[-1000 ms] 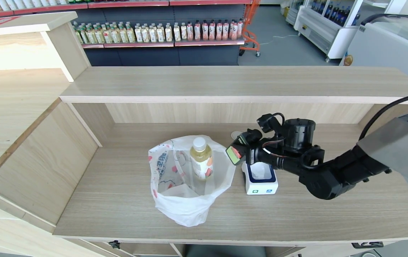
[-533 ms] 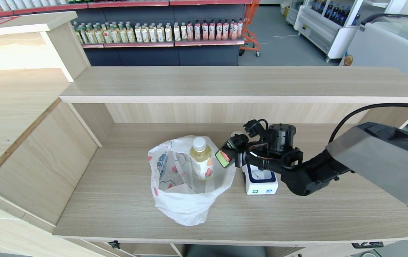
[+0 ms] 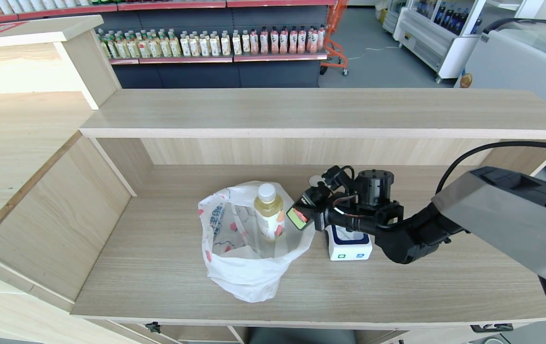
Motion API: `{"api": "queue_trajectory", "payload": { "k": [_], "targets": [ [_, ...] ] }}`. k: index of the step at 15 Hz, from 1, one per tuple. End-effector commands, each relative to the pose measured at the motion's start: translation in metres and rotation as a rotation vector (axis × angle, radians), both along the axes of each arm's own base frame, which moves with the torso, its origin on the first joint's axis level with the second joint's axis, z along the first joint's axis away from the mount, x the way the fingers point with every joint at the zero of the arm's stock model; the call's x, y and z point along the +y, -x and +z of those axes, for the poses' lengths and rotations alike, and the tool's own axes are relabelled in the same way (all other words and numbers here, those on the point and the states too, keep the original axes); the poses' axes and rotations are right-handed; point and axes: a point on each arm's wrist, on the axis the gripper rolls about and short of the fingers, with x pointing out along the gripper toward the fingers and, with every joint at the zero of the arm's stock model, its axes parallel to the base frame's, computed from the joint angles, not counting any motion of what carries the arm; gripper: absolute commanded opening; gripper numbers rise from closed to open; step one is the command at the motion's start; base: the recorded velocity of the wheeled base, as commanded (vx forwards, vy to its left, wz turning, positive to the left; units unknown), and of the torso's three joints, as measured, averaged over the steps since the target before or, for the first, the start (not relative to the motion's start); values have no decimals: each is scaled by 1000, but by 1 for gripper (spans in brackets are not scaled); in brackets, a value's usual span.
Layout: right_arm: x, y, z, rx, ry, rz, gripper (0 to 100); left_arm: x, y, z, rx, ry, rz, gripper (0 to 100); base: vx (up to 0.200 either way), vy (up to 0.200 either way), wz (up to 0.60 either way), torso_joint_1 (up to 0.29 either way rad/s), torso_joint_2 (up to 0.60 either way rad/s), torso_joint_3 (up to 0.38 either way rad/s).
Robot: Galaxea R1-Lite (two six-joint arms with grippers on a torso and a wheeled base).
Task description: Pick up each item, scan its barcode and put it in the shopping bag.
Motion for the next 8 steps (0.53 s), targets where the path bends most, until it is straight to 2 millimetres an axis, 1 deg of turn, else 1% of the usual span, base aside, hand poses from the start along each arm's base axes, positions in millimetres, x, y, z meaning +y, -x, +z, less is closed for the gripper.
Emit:
{"api": "queue_trajectory", "payload": {
  "k": [1, 4, 6, 8],
  "targets": [
    [-1, 3, 8, -10, -8, 8, 0, 0, 0, 0, -1, 1, 0, 100, 0, 0, 0, 0, 0, 0],
    [-3, 11, 13, 0, -5, 23, 0, 0, 0, 0, -1, 1, 0, 100, 0, 0, 0, 0, 0, 0],
    [-4, 13, 10, 11, 1, 33, 0, 0, 0, 0, -1, 1, 0, 100, 0, 0, 0, 0, 0, 0],
    [-4, 10, 0, 10, 24, 28, 0, 0, 0, 0, -1, 1, 0, 100, 0, 0, 0, 0, 0, 0]
  ]
}}
